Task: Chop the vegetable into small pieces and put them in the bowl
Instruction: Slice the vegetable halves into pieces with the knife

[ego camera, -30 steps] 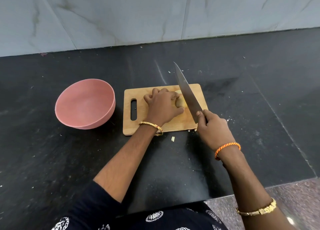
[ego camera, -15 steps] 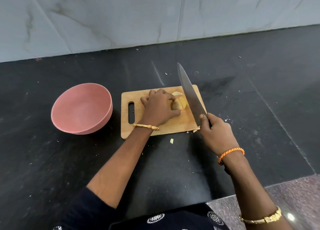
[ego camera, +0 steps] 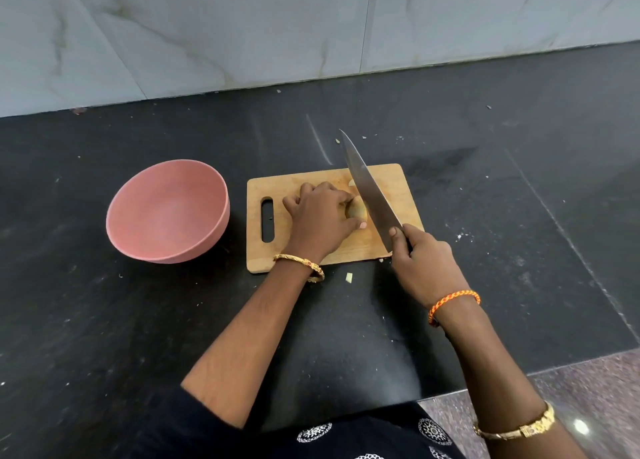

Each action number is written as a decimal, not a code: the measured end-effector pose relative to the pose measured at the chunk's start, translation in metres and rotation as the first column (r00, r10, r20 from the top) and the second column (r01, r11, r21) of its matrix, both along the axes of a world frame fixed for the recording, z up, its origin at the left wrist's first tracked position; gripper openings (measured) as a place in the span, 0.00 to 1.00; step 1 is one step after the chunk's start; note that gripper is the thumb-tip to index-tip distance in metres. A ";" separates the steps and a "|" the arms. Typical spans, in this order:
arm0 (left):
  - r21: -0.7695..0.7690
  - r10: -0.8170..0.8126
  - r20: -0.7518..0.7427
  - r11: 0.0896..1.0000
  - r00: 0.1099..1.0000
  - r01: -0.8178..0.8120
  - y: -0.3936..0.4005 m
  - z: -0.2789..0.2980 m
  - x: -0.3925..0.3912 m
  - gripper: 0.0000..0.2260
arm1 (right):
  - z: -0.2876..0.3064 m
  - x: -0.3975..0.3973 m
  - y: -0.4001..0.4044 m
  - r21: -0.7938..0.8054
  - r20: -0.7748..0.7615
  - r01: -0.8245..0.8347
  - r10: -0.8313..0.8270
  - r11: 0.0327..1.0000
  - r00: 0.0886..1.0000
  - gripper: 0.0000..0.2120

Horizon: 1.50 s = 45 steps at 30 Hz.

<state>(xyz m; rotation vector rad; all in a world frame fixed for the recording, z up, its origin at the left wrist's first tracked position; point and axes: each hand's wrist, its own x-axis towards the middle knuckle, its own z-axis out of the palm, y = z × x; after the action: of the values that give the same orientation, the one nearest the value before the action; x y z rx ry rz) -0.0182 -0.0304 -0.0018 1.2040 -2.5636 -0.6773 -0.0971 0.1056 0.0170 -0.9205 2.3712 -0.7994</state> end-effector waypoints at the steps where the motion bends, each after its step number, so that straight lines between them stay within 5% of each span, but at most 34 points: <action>1: -0.001 0.007 -0.005 1.000 1.000 -0.007 0.000 0.000 0.000 0.20 | 0.000 0.000 -0.001 0.000 -0.003 -0.004 0.004 1.000 1.000 0.14; 12: 0.020 0.073 -0.052 0.997 0.996 -0.072 0.005 0.001 -0.003 0.19 | 0.000 0.001 -0.004 -0.003 -0.039 -0.007 0.007 1.000 0.999 0.13; 22: 0.013 0.067 -0.067 0.998 0.995 -0.066 0.005 0.002 -0.005 0.18 | 0.004 0.017 -0.022 0.168 -0.221 0.019 0.019 0.986 0.975 0.12; 26: -0.011 0.071 -0.066 0.997 0.995 -0.072 0.009 0.005 -0.011 0.16 | 0.005 0.000 -0.025 0.219 -0.161 -0.009 0.045 0.976 0.986 0.13; 33: 0.041 0.094 -0.106 0.995 0.990 -0.090 0.007 0.000 -0.002 0.18 | -0.003 -0.006 -0.011 0.051 -0.102 -0.041 0.046 0.998 0.994 0.14; 45: -0.012 0.009 0.027 1.000 1.000 -0.009 0.008 0.005 0.004 0.18 | -0.003 0.000 -0.005 -0.028 0.065 -0.032 0.034 0.999 0.997 0.15</action>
<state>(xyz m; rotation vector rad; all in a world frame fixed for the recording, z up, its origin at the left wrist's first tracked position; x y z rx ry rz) -0.0145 -0.0228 0.0028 1.2282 -2.5788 -0.6479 -0.0973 0.1009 0.0137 -0.9276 2.2879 -0.8382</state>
